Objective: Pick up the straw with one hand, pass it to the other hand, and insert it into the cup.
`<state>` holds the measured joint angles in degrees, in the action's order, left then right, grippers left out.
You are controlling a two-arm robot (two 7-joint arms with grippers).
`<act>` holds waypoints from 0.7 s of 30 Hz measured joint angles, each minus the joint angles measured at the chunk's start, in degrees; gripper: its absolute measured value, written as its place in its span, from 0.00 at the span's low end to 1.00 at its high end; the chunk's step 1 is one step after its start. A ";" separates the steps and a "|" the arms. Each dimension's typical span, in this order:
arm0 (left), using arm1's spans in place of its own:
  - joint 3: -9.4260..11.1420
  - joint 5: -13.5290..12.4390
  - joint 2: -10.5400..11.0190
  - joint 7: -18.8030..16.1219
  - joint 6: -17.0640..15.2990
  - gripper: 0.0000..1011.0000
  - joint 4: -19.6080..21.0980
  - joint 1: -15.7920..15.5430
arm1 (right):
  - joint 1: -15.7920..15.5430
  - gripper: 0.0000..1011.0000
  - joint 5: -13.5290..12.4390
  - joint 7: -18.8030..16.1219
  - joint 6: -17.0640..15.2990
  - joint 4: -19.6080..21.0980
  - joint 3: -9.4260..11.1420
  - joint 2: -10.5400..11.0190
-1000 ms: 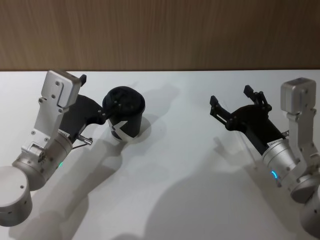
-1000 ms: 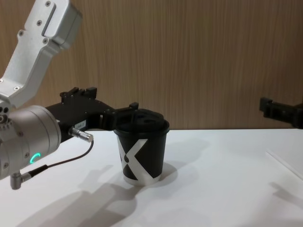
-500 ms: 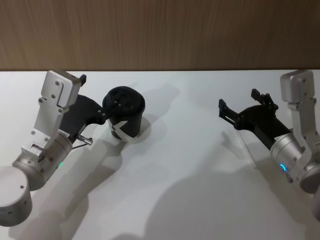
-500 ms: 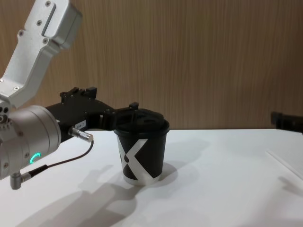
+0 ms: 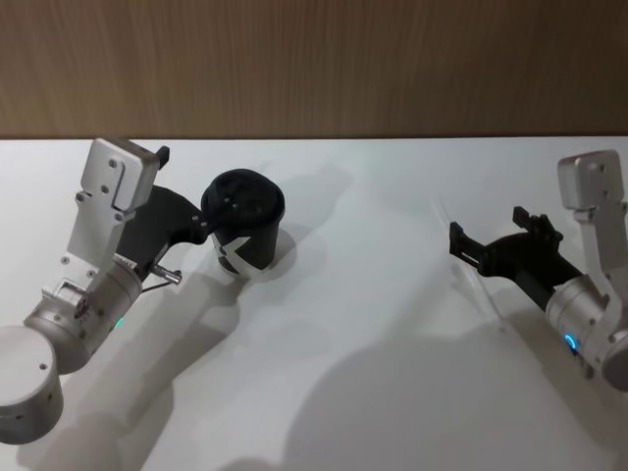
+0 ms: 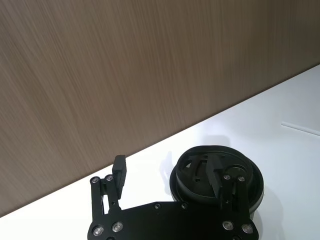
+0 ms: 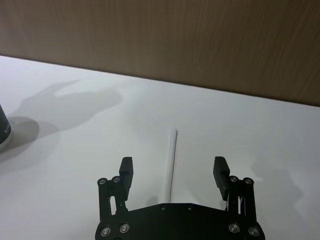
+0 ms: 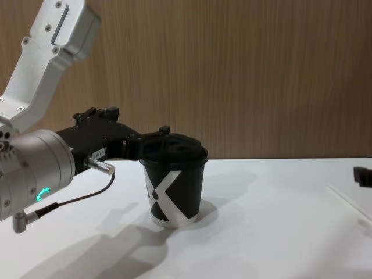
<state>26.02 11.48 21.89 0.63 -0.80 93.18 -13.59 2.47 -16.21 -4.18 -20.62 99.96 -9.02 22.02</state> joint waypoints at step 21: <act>0.00 0.00 0.00 0.00 0.00 0.99 0.00 0.00 | -3.86 0.99 -0.16 0.98 -6.56 2.70 1.93 0.20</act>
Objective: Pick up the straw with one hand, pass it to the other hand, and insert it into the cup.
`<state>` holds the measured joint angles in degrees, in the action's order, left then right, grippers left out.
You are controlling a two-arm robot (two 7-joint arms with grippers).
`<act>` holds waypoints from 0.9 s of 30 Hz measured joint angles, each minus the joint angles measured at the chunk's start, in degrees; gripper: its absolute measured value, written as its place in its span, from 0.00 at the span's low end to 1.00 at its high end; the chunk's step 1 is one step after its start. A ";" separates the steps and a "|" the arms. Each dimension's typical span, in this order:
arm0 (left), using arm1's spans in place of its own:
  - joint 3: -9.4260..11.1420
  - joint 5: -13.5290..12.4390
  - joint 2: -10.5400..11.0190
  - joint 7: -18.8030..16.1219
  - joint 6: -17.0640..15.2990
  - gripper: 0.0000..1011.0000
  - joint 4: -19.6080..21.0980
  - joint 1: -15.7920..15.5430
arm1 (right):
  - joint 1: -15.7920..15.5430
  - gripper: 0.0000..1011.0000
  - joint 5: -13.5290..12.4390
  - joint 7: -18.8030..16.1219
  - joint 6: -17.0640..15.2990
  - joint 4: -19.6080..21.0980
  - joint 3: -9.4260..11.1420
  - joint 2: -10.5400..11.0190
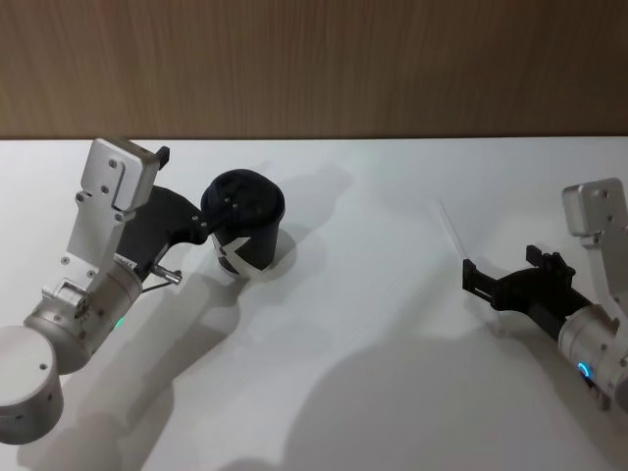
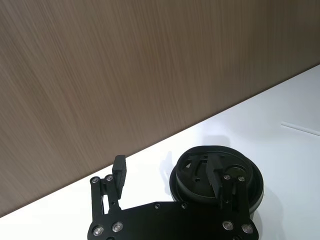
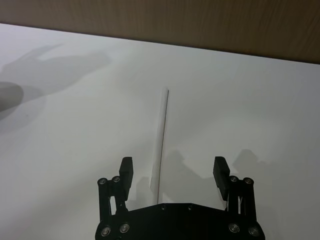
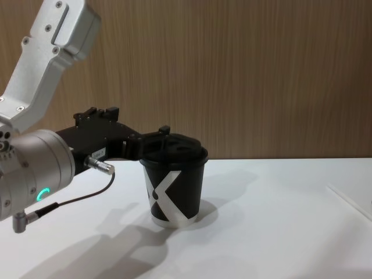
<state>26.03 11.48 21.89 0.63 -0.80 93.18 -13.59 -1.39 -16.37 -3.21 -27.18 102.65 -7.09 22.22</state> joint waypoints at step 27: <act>0.00 0.00 0.00 0.00 0.00 0.99 0.00 0.00 | 0.03 0.91 0.55 -1.96 -3.43 -1.87 -0.15 -0.17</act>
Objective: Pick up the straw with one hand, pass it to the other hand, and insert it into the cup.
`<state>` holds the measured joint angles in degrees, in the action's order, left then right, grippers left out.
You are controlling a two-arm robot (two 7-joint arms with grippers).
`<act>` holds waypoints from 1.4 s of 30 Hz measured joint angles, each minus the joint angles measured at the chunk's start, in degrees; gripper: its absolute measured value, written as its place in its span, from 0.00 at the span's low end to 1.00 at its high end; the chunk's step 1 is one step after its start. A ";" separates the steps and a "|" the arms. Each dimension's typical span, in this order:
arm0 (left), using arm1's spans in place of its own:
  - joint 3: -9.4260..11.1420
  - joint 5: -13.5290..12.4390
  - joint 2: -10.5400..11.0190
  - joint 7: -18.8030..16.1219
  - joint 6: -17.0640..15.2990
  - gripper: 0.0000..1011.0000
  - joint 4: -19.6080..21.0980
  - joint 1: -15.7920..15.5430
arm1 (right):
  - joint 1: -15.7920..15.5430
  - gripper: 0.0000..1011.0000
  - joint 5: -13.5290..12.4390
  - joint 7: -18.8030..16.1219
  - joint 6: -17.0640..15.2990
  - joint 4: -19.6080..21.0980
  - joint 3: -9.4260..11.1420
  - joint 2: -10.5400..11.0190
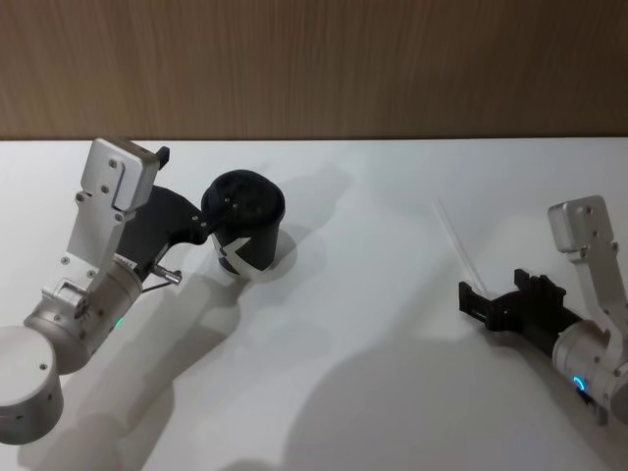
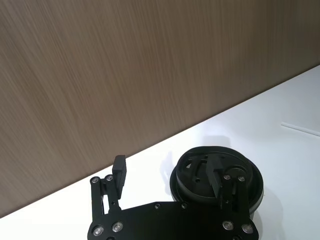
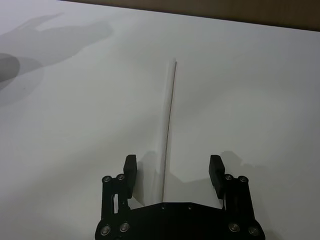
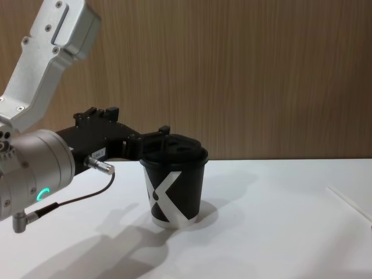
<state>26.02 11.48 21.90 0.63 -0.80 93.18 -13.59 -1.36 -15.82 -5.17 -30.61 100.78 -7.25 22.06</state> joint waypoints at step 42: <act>0.00 0.00 0.00 0.00 0.00 0.99 0.00 0.00 | -1.59 0.48 -0.31 -3.45 -1.45 1.09 1.19 -1.18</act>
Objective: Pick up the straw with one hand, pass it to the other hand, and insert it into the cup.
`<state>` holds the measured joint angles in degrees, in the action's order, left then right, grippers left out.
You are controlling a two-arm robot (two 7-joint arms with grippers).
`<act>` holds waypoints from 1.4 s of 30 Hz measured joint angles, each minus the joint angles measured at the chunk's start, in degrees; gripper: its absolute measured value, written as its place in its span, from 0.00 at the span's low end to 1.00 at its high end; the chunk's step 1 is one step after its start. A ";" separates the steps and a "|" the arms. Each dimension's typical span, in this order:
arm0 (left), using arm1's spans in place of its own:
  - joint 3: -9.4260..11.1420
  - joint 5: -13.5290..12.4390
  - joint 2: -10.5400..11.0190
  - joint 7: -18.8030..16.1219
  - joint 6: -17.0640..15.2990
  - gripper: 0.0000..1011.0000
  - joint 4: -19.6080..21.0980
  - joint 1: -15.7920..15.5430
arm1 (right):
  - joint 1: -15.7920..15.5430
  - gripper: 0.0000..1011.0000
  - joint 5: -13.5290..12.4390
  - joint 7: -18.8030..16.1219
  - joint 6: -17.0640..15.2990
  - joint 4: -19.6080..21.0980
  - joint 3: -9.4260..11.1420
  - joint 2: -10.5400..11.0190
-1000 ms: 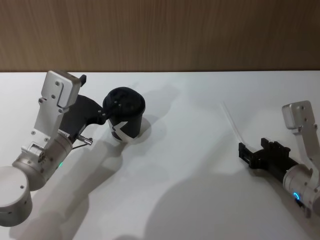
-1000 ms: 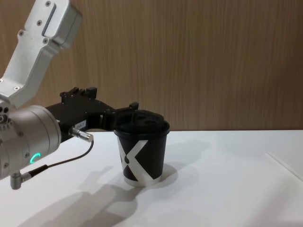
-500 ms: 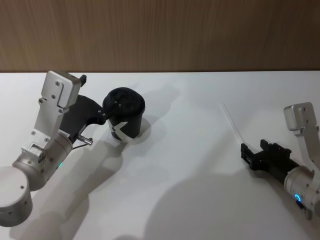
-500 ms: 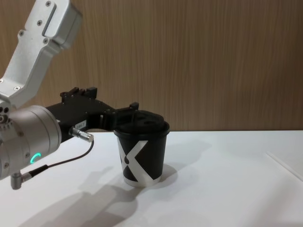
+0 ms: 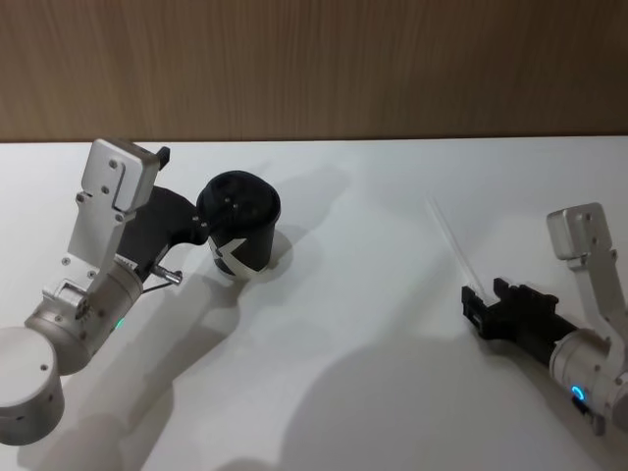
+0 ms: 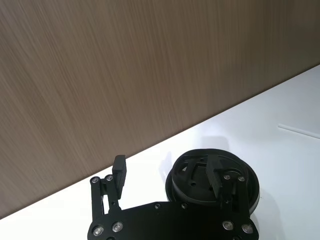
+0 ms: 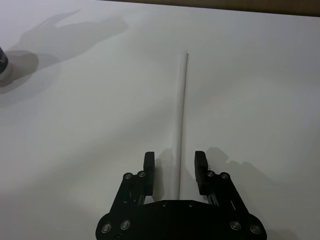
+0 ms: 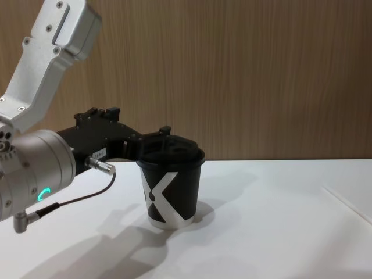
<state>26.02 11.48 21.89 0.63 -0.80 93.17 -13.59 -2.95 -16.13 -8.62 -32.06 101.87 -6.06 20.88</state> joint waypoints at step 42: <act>0.00 0.00 0.00 0.00 0.00 0.99 0.00 0.00 | -0.21 0.01 0.65 -3.02 0.11 0.76 -0.09 -1.37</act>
<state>26.02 11.48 21.90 0.63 -0.80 93.18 -13.59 -3.16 -15.48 -11.64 -31.95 102.63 -6.15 19.51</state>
